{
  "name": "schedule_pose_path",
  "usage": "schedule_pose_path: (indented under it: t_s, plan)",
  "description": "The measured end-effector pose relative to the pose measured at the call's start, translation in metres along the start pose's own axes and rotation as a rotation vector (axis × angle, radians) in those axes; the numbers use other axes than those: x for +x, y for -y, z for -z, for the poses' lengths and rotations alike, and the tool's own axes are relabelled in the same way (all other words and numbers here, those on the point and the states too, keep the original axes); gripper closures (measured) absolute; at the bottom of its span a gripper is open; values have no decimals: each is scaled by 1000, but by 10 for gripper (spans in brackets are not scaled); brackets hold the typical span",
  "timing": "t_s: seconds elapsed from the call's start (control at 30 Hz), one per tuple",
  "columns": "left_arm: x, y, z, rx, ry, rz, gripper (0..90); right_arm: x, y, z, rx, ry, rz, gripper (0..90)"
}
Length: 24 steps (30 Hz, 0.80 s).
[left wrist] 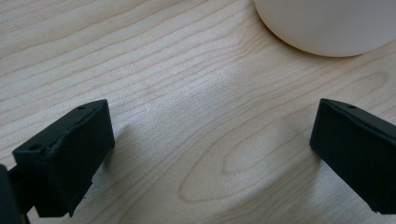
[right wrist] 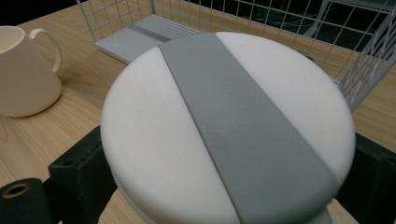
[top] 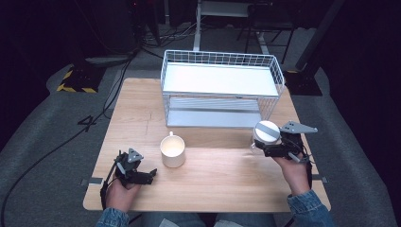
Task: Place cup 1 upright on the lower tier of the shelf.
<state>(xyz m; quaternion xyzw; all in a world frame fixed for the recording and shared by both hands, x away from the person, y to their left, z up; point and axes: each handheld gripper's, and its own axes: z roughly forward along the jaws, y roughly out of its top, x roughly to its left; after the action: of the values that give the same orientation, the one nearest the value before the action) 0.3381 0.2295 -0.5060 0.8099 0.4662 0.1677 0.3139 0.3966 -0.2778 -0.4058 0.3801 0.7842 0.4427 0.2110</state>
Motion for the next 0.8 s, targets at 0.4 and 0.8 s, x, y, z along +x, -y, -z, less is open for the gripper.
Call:
schedule_pose_path:
  t_s: [0.4,0.8]
  plan:
    - [-1,0,0,-1,1,8,3,6,-29,-28,-13,-47,0,76]
    - [-1,0,0,-1,3,9,3,12,-50,-58,2,-45,11,76]
